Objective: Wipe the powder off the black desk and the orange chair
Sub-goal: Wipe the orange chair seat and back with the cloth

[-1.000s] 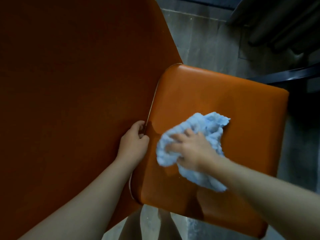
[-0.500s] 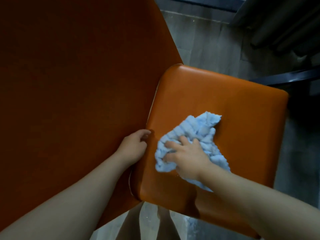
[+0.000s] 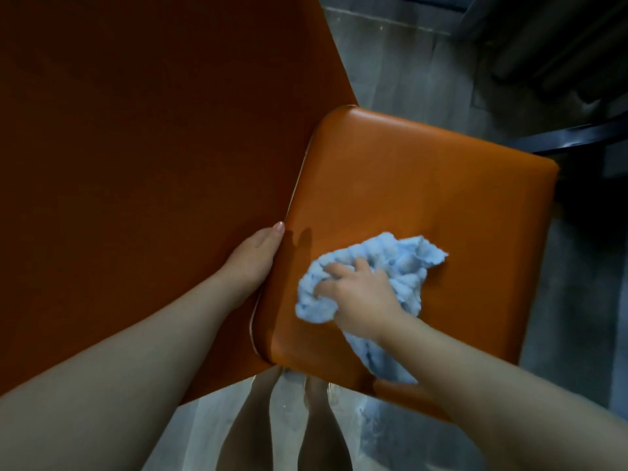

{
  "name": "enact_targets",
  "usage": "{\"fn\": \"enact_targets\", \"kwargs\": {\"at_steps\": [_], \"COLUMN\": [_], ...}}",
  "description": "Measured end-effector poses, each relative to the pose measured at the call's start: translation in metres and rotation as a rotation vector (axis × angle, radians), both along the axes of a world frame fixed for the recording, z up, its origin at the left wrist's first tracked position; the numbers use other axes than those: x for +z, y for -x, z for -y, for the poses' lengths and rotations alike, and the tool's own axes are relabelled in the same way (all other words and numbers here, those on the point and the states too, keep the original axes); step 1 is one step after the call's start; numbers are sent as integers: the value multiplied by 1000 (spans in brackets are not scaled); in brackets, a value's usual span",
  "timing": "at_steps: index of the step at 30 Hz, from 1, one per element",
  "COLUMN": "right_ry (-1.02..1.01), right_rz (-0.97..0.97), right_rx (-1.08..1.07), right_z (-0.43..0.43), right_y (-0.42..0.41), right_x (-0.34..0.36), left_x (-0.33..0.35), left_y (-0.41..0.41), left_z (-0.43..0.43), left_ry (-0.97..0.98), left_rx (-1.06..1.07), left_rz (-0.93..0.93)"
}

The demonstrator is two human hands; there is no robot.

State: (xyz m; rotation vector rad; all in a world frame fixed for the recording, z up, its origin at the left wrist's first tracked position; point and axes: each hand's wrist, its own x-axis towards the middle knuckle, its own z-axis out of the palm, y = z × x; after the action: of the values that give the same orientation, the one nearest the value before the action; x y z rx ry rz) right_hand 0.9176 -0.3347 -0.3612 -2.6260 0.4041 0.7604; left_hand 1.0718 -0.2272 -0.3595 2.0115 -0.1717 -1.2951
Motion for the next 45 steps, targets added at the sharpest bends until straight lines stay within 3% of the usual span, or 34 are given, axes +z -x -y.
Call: {"fn": "enact_targets", "kwargs": {"at_steps": [2,4,9,13,16,19,23,28,31,35,37,39,42,45], "right_ry": [10,63,34,-8,103,111,11,54,107,83,27,10,70,196], "right_rz": [117,247,103,31,5,181,123,58,104,216,79,59,324,328], "right_rx": [-142,-134,58,274,147,49,392,491,353,314,287,217,28,-295], "right_z": [-2,-16,-60,-53,-23,-19,-57,-21,-2,-22,-28,-17,20,78], "right_y": [-19,-46,-35,14,7,-16,9,53,63,52,59,74,84,64], "right_x": [10,14,-5,6,16,18,3,8,23,17,3,8,34,39], "left_x": [2,3,-2,-3,-5,-6,-10,-14,-16,-16,-15,-14,-11,-9], "left_y": [2,0,3,10,11,14,15,25,32,36,37,39,47,50], "left_z": [-5,-3,2,-3,-4,-1,1,-7,-6,-8,-9,-8,2,22], "left_ry": [2,4,-75,-103,-159,-124,-45,-147,-218,-249,-251,-306,-377,-326], "left_rx": [31,112,113,-64,-149,-72,120,-219,-372,-462,-490,-565,-639,-718], "left_rz": [-9,1,36,139,102,72,-32,98,84,255,292,295,314,443]}}
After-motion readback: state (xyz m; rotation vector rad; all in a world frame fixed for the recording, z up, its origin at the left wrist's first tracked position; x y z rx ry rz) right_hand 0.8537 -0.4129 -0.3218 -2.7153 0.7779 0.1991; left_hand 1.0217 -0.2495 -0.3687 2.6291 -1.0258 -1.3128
